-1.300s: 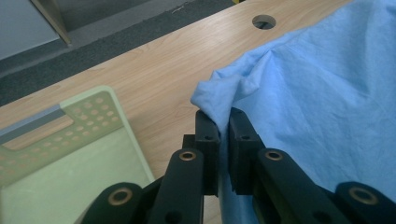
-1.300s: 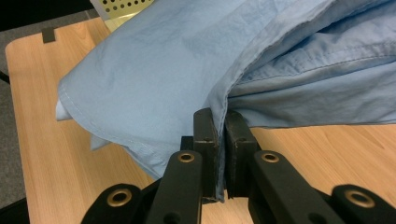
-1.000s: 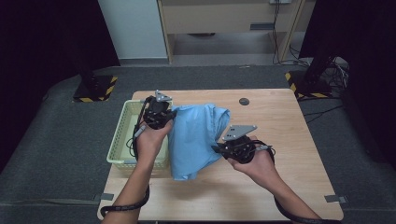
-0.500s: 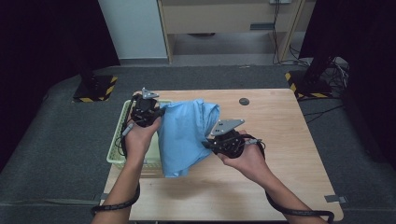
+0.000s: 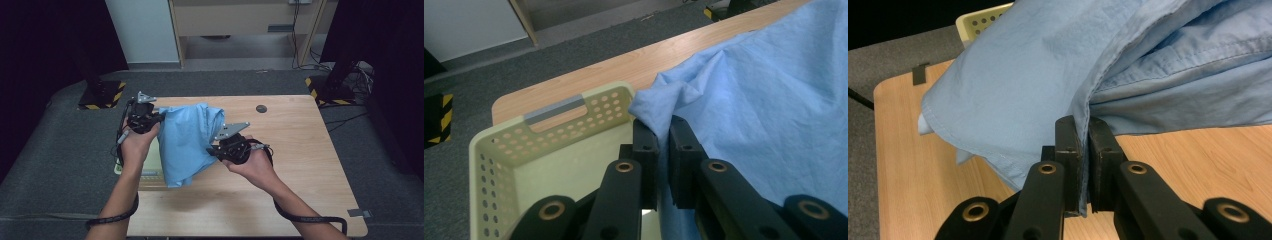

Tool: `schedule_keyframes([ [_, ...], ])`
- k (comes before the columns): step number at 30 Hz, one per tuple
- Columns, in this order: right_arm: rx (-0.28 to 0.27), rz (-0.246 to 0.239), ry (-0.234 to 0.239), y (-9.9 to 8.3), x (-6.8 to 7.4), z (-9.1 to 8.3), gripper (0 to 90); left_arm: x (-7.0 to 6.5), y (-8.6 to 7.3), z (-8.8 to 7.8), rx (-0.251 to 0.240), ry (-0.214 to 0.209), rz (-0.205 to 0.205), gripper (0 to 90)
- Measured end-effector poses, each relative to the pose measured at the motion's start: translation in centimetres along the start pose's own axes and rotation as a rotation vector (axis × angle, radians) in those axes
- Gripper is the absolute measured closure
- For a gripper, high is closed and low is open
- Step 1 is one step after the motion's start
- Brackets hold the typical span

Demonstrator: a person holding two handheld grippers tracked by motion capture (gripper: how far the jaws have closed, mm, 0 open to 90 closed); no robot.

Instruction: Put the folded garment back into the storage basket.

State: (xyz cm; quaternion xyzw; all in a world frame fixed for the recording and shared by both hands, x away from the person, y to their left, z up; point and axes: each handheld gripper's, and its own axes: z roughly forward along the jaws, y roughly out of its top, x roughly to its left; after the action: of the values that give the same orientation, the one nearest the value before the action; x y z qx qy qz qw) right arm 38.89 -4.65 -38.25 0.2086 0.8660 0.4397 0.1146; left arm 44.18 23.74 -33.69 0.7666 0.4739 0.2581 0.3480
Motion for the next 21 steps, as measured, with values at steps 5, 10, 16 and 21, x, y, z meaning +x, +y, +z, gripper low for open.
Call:
schedule_keyframes([
  [5,0.0,-0.003,0.003,0.9,0.0,0.6,85.6,0.9,0.0,-0.2,0.0,0.009,0.001,84.8],
  [10,-0.009,0.012,0.02,1.4,-0.1,1.3,85.6,1.7,-0.3,-0.6,0.0,0.012,-0.003,84.7],
  [16,-0.007,0.014,0.034,2.0,0.0,2.0,85.6,2.6,-0.2,-1.1,-0.004,0.024,-0.009,84.7],
  [21,-0.009,0.007,0.043,2.6,0.1,2.4,85.6,3.1,0.0,-1.2,-0.004,0.03,-0.02,84.8],
])
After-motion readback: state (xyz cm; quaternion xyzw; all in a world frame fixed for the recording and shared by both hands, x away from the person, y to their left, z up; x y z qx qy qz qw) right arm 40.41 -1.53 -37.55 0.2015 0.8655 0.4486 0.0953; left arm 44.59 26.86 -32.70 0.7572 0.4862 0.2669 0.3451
